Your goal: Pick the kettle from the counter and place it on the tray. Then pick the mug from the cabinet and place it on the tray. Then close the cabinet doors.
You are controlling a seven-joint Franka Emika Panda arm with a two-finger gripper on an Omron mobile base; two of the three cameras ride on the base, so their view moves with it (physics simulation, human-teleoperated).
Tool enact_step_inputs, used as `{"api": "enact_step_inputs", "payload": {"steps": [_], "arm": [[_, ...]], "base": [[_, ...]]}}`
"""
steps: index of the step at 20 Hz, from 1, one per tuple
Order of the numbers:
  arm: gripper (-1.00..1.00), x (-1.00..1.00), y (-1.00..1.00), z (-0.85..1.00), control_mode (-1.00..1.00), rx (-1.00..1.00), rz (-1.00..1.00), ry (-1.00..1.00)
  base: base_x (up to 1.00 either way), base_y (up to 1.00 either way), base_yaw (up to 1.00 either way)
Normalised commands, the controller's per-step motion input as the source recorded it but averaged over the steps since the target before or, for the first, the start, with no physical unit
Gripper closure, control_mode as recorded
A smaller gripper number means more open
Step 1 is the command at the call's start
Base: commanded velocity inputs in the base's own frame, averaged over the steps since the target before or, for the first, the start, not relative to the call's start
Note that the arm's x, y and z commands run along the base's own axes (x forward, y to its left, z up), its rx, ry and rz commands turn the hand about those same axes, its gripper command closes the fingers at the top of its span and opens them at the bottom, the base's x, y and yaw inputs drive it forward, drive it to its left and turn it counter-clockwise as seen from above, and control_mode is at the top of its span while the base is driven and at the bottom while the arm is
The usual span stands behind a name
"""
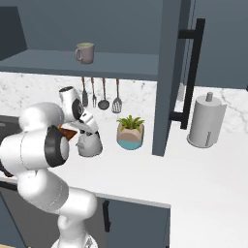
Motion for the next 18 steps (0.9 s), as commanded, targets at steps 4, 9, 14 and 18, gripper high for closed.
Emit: {"api": "enact_step_inputs", "payload": {"steps": [4,9,14,18], "arm": [[1.0,-0.19,0.47,0.38,-1.0,0.01,0.0,-0.07],[1.0,0.0,0.64,0.29,-1.0,0.0,0.0,-0.01],[1.0,0.03,0.69,0.05,-1.0,0.0,0.0,0.0],[1.0,0.09,0.67,0.03,-1.0,0.0,0.0,0.0]], "base": [[0.0,0.0,0.0],[0.0,0.0,0.0],[0.0,0.0,0.0],[0.0,0.0,0.0]]}}
